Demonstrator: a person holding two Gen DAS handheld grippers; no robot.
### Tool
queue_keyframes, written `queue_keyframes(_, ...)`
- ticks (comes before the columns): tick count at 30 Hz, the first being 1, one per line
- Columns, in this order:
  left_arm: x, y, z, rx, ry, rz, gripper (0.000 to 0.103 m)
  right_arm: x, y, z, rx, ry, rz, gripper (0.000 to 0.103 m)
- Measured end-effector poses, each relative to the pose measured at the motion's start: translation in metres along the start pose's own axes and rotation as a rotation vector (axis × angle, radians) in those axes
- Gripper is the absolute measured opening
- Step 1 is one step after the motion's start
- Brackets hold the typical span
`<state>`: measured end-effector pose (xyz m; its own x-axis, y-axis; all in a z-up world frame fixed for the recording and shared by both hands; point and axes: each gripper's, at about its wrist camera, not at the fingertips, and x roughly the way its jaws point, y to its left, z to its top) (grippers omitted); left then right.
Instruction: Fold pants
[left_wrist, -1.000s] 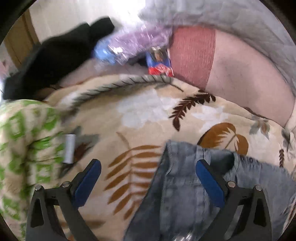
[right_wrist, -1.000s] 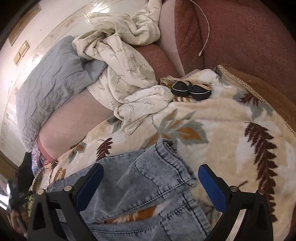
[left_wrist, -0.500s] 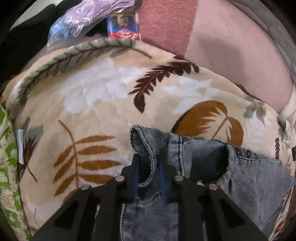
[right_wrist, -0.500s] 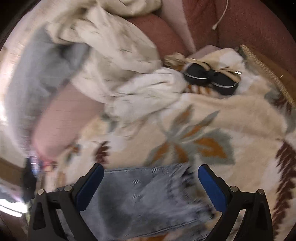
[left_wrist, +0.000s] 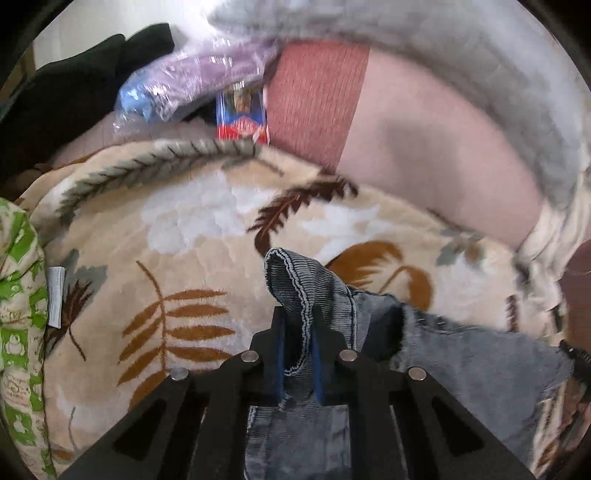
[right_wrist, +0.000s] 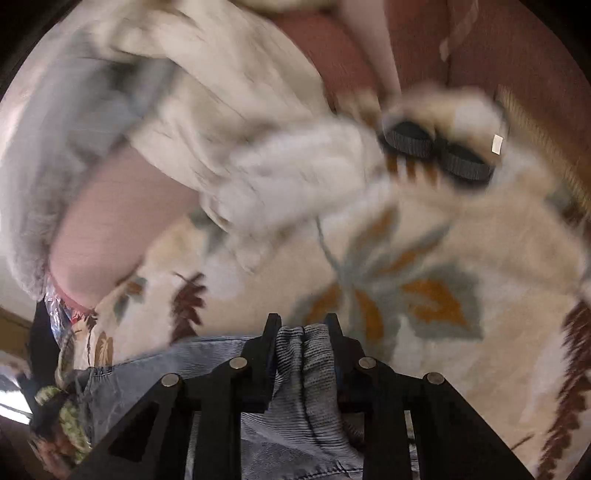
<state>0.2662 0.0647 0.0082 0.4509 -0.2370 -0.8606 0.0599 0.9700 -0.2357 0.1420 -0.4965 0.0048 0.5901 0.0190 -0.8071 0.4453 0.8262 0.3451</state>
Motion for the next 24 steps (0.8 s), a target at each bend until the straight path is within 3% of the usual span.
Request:
queue_keyframes(6, -0.070, 0.015, -0.015, -0.023, -0.095, -0.119, 0.012, -0.076, 0.015, -0.013, -0.051, -0.183, 0.132, 0.025)
queue_keyframes(12, -0.138, 0.050, -0.068, -0.059, -0.200, -0.209, 0.012, -0.140, 0.008, -0.037, -0.084, -0.344, 0.203, 0.025)
queue_keyframes(17, -0.154, 0.072, -0.137, -0.057, -0.234, -0.245, 0.012, -0.139, -0.019, -0.066, -0.070, -0.299, 0.188, 0.025)
queue_keyframes(19, -0.154, 0.076, -0.172, -0.031, -0.228, -0.220, 0.012, -0.132, -0.032, -0.084, -0.086, -0.259, 0.172, 0.025)
queue_keyframes(24, -0.132, 0.092, -0.253, 0.017, -0.090, -0.152, 0.012, -0.136, -0.070, -0.147, -0.132, -0.171, 0.160, 0.029)
